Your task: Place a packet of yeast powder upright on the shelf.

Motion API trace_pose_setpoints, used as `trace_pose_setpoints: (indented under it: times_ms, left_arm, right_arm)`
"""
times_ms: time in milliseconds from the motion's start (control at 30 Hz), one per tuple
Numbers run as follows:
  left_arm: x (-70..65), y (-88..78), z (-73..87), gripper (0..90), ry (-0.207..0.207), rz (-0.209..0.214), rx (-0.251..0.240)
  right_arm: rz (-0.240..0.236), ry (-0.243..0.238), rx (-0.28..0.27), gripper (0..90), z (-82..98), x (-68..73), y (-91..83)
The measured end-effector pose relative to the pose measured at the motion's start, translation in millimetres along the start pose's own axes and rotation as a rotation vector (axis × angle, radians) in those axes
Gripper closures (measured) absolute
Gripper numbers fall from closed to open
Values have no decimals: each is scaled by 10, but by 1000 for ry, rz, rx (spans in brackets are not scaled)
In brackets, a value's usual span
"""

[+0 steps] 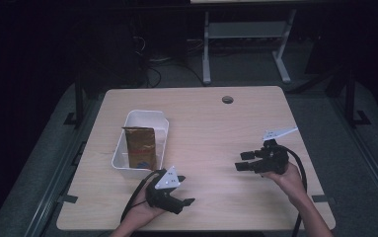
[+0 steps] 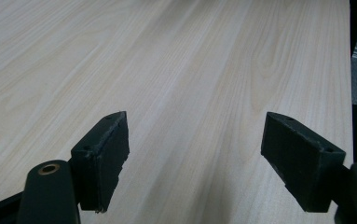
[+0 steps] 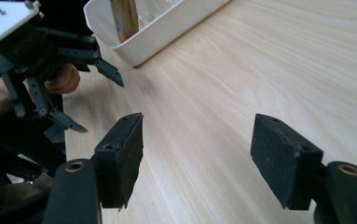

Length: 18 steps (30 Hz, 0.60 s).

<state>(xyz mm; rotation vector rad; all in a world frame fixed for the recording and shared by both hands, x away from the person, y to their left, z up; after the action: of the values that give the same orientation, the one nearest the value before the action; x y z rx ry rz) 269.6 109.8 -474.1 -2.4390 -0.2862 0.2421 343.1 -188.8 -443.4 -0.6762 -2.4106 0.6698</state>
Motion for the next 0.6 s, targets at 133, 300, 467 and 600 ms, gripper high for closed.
trace_pose_setpoints:
  times_ms: [133,300,467,600]
  left_arm:
    - [2,-3,3,229,-5,1,-2]
    - [5,2,6,229,-9,4,-3]
    - [5,3,7,229,-8,6,-2]
    - [5,7,10,229,-9,9,0]
  right_arm:
    - [7,1,0,324,98,12,-31]
    - [19,6,8,313,220,-4,-57]
    - [37,15,9,308,315,-32,-90]
    - [48,16,6,310,370,-27,-118]
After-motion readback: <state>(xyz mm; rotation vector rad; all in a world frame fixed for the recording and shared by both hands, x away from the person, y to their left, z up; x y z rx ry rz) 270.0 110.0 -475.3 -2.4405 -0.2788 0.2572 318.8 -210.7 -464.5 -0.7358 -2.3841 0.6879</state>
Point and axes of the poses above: each handheld gripper's, and its own axes: y roughly forward along the jaws, z roughly out of its underside, x roughly to its left, the point moved 4 cm from there along y, roughly forward along the jaws, and after that the axes turned 9 degrees about z, right-handed, at the moved point
